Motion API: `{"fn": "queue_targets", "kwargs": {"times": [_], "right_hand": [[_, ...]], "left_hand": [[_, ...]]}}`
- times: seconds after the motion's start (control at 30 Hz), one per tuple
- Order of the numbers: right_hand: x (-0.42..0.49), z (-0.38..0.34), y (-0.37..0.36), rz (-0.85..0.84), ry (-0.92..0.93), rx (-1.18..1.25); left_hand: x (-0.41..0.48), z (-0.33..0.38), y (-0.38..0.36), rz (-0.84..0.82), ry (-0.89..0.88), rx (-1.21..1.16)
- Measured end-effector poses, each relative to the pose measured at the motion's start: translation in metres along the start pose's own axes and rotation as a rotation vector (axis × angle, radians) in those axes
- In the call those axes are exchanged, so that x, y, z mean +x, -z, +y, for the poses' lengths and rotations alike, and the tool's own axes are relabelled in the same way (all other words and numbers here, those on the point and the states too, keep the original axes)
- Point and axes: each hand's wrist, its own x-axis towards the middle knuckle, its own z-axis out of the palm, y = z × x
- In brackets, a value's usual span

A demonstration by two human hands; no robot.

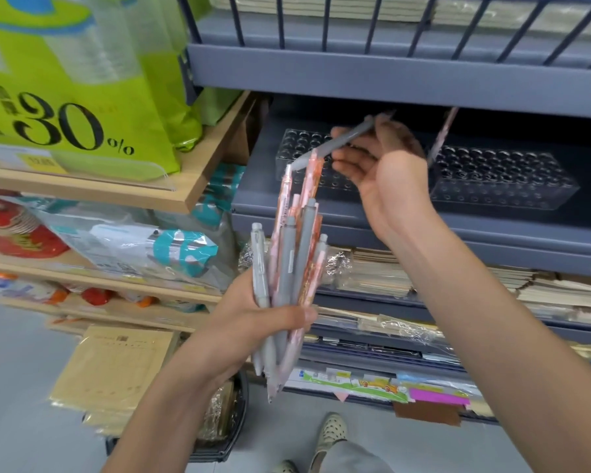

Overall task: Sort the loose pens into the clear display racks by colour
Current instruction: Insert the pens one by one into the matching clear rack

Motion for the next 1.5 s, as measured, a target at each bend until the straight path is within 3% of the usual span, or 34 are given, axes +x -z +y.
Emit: {"fn": "queue_targets", "kwargs": {"times": [0.27,0.57,0.7,0.9,1.1,1.5], "right_hand": [[0.034,0.0,-0.013,0.04,0.166,-0.242],[0.075,0.026,-0.02,-0.006,0.278,-0.766],[0.079,0.026,-0.028,-0.055,0.339,-0.961],[0.089,0.032,-0.046,-0.196,0.293,-1.3],[0.096,0.043,-0.04,-0.22,0.368,-1.399],[0.111,0.043,-0.039,-0.17,0.349,-1.331]], "left_hand": [[0.002,-0.002,0.021,0.134,0.021,-0.022],[0.007,-0.01,0.034,0.157,0.01,-0.082],[0.008,-0.012,0.042,0.148,0.017,-0.056],[0.004,-0.017,0.051,0.163,0.033,-0.053],[-0.001,-0.022,0.056,0.145,0.054,-0.041],[0.003,-0.009,0.059,0.065,0.022,-0.004]]}}
